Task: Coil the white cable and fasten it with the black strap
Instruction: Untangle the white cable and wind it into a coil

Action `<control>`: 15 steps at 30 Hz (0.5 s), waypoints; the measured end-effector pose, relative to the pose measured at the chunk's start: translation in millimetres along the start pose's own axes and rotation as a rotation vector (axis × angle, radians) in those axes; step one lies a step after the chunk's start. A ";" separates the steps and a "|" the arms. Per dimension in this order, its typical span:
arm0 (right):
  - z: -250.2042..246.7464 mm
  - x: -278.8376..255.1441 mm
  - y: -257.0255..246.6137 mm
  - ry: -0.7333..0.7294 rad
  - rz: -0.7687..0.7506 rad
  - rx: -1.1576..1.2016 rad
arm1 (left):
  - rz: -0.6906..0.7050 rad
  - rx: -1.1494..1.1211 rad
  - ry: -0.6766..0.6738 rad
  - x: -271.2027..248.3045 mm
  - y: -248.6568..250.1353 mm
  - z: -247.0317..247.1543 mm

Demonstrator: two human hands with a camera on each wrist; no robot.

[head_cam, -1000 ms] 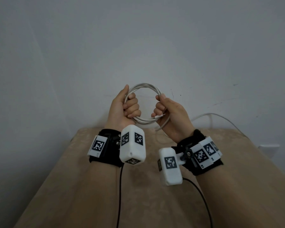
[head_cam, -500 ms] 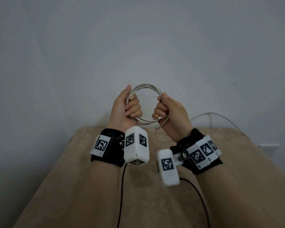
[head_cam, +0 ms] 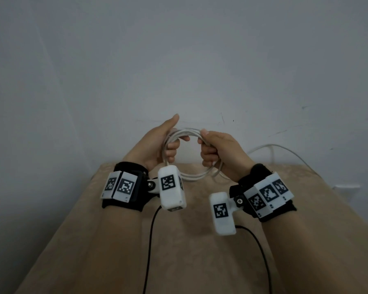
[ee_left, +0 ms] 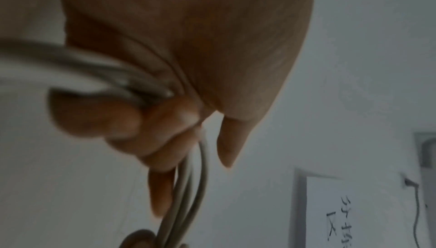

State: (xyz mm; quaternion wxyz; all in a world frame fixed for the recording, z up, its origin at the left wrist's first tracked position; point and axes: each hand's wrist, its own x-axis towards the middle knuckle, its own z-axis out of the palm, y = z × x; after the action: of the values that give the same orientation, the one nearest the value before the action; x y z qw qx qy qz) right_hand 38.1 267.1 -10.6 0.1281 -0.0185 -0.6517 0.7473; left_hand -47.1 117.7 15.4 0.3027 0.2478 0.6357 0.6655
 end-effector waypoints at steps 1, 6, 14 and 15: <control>-1.6 -1.5 -1.0 -0.041 0.035 -0.029 | -0.003 0.079 -0.013 -1.0 -0.6 -0.1; -1.3 -8.5 -3.9 -0.173 0.146 -0.296 | -0.044 0.478 -0.100 -2.7 -4.6 10.9; 2.7 -7.7 -7.3 -0.118 0.112 -0.171 | 0.104 0.435 -0.016 -2.7 -4.9 12.3; 1.9 -8.2 -9.2 -0.122 0.122 -0.143 | 0.136 0.393 0.018 -2.2 -4.3 11.1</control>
State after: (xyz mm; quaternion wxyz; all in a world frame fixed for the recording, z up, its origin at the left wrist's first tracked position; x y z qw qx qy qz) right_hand 47.2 264.5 -2.4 0.0407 -0.0215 -0.7075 0.7052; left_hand -37.3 123.9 12.0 0.1972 0.3383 0.7379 0.5497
